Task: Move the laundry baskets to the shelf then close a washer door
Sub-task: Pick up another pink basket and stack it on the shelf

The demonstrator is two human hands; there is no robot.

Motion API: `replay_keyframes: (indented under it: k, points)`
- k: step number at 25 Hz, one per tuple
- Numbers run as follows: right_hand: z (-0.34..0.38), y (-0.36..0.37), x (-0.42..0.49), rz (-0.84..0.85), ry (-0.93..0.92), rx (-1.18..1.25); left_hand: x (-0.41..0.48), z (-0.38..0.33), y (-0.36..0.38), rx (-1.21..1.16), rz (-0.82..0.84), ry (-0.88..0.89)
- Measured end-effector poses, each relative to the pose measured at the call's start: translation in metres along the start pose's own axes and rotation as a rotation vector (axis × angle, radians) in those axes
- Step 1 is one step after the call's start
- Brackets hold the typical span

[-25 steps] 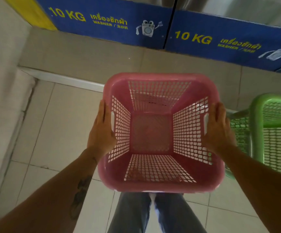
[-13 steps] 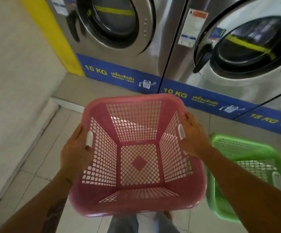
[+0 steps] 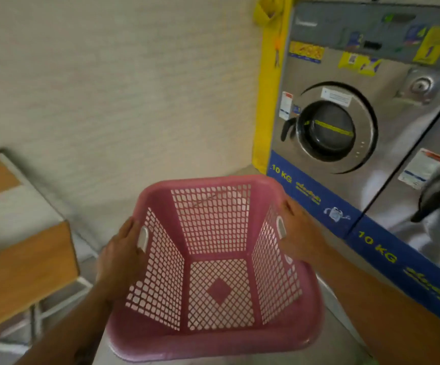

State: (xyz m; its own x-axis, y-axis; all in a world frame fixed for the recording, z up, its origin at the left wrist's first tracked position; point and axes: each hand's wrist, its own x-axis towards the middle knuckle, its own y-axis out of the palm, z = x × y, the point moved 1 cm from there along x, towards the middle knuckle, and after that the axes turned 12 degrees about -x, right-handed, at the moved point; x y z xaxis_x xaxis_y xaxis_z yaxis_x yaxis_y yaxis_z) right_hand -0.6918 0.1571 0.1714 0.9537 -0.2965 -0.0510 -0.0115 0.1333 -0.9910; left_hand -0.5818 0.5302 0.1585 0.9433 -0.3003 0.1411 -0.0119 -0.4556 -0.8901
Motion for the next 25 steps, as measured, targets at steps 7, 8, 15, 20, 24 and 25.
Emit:
replay_keyframes:
  k: [7, 8, 15, 20, 24, 25]
  points:
    - [0.222, -0.020, -0.022, -0.016, -0.377, -0.018, -0.147, 0.127, -0.148, 0.082, -0.230, -0.327]
    - [0.262, -0.018, -0.030, -0.021, -0.429, -0.032, -0.172, 0.151, -0.169, 0.103, -0.269, -0.380]
    - [0.544, 0.009, -0.103, -0.027, -0.695, -0.017, -0.337, 0.334, -0.307, 0.187, -0.484, -0.575]
    - [0.722, 0.015, -0.144, -0.034, -0.861, 0.046, -0.416, 0.438, -0.396, 0.226, -0.612, -0.683]
    - [0.854, 0.011, -0.142, -0.056, -0.968, 0.098, -0.443, 0.519, -0.455, 0.341, -0.651, -0.806]
    - [0.884, 0.014, -0.138, -0.068, -0.993, 0.115, -0.444, 0.539, -0.467, 0.358, -0.657, -0.825]
